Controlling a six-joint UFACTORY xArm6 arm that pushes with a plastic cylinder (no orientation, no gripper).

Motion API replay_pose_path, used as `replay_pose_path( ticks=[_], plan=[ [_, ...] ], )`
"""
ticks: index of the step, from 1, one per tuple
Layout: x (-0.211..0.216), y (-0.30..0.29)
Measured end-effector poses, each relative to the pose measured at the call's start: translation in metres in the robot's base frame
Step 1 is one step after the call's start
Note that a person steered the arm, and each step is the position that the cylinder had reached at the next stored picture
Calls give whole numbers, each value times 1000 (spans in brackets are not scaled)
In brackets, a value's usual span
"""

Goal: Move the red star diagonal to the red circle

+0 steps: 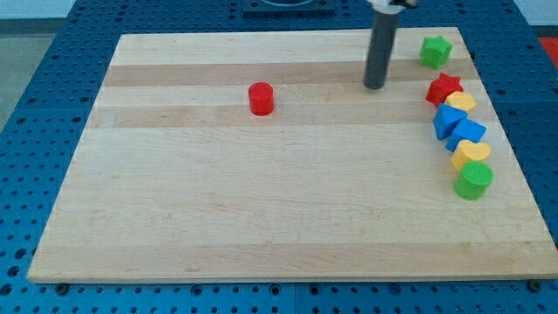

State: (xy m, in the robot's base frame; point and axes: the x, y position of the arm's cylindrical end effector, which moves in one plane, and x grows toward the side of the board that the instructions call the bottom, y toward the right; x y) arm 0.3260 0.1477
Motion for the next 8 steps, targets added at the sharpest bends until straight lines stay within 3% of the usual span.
replay_pose_path(
  ticks=[2,3,4,5,6,7,8],
  plan=[
    [3,109],
    [41,121],
    [53,75],
    [17,62],
    [6,101],
    [38,149],
    [88,129]
  ],
)
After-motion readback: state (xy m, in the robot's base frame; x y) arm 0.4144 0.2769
